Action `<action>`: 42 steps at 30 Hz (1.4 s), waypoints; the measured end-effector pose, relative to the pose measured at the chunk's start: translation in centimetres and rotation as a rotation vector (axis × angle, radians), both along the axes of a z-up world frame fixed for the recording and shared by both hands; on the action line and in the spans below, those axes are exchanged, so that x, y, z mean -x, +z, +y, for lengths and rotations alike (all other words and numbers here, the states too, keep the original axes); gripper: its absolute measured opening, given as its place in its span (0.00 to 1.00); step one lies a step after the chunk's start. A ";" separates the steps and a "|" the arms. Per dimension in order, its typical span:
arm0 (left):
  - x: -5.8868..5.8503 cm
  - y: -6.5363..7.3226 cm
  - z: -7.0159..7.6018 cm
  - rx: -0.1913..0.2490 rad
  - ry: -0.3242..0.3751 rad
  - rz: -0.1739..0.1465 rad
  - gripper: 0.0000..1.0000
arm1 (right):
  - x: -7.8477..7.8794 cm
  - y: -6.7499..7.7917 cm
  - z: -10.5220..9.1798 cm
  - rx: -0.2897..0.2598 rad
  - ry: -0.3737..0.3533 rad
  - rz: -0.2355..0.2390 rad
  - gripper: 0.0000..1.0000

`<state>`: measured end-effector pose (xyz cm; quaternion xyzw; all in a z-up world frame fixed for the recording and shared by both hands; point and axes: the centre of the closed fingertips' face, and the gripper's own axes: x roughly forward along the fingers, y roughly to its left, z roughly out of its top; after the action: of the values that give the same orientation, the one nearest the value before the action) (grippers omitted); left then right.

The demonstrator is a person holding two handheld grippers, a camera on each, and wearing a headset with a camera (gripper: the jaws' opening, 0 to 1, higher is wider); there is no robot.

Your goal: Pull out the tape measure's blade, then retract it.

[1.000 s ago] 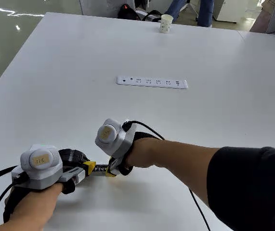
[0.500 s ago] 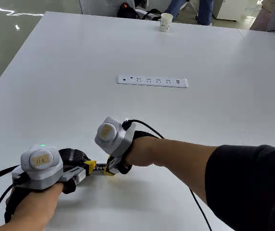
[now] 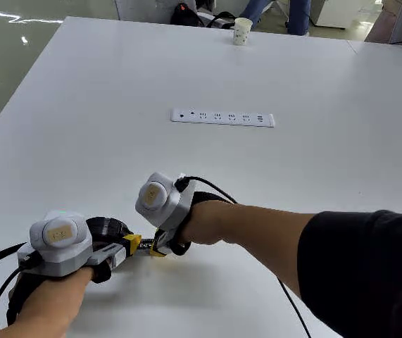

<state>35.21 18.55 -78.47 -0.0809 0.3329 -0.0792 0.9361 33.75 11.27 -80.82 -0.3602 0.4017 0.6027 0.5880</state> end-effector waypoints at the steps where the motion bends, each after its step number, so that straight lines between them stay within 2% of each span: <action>1: 0.0 0.0 0.0 0.000 0.000 0.000 0.63 | 0.0 0.0 0.0 0.001 0.001 0.000 0.10; 23: -0.1 0.1 0.1 0.012 0.000 0.000 0.63 | 0.3 0.0 1.2 -0.026 -0.013 0.020 0.10; 28: -0.1 0.1 0.1 0.015 0.002 -0.002 0.63 | 0.3 0.1 1.5 -0.041 -0.032 0.041 0.10; 37: 0.0 0.2 0.2 0.023 0.003 -0.002 0.63 | 0.3 0.0 2.1 -0.042 -0.018 0.022 0.10; 42: 0.0 0.1 0.1 0.024 0.004 -0.001 0.63 | 0.3 0.0 2.4 -0.050 -0.027 0.029 0.10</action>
<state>35.23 18.68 -78.36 -0.0928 0.3315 -0.0814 0.9354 33.44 13.66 -80.83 -0.3312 0.3998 0.6095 0.5992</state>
